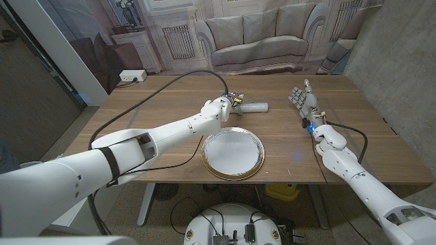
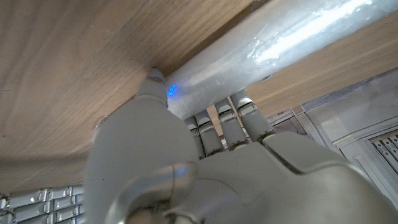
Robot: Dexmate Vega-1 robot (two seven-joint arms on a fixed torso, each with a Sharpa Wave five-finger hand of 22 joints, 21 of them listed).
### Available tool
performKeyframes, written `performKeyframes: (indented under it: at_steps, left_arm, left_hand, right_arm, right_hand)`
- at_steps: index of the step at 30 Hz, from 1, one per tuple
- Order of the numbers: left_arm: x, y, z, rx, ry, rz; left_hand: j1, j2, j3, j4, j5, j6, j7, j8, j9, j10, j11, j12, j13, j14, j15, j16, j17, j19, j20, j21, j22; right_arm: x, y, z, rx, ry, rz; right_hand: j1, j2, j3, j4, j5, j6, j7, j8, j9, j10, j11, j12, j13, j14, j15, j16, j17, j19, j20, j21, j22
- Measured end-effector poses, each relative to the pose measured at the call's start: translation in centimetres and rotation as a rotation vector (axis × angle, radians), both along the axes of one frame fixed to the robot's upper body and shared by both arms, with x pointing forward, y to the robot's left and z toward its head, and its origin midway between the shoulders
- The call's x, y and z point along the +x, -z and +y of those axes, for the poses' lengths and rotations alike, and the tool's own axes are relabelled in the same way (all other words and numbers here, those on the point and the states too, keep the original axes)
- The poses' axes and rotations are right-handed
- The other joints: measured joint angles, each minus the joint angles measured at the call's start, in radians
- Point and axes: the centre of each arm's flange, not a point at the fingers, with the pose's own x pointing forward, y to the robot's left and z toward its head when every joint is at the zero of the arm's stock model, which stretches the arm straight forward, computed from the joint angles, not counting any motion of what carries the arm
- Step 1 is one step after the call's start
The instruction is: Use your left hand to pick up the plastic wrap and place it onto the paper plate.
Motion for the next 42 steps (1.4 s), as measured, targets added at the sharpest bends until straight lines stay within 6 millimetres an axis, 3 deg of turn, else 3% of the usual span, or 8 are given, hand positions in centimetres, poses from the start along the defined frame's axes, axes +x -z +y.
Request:
performKeyframes:
  at_steps: [8,18,42]
  left_arm:
    - [0.0,0.1,0.3,-0.03,0.016,0.0]
    - [-0.1,0.1,0.8,-0.072,0.042,-0.019]
    - [-0.3,-0.6,2.2,-0.087,0.048,-0.037]
  left_hand:
    - [0.047,-0.016,0.046,0.007,-0.038,0.107,0.012,0.013,0.0,0.13,-0.007,0.011,0.009,0.114,0.006,0.002,-0.001,0.122,-0.013,0.049,-0.007]
    - [0.068,-0.037,0.067,0.021,-0.047,0.178,0.029,0.013,0.001,0.219,0.005,0.018,0.014,0.19,0.01,0.002,0.0,0.198,-0.033,0.071,-0.012]
    - [0.072,-0.042,0.082,0.028,-0.058,0.195,0.025,0.024,0.0,0.237,-0.002,0.01,0.025,0.204,0.002,-0.017,0.0,0.2,-0.035,0.071,-0.012]
  right_arm:
    - [0.0,-0.1,0.2,0.0,0.0,0.0]
    - [-0.3,0.0,0.6,-0.002,0.002,-0.001]
    - [-0.9,-0.2,1.5,-0.007,0.011,-0.006]
  right_hand:
    - [0.0,0.0,0.0,0.0,0.0,0.0,0.0,0.0,0.0,0.0,0.0,0.0,0.0,0.0,0.0,0.0,0.0,0.005,-0.005,-0.007,0.0]
    - [0.0,0.0,0.0,0.0,0.0,0.0,0.0,0.0,0.0,0.0,0.0,0.0,0.0,0.0,0.0,0.0,0.0,0.005,-0.005,-0.007,0.0]
    - [0.0,0.0,-0.004,-0.004,0.0,0.0,0.0,0.0,0.0,0.004,0.004,0.0,0.0,0.0,0.0,0.0,0.0,0.005,-0.005,-0.015,0.0]
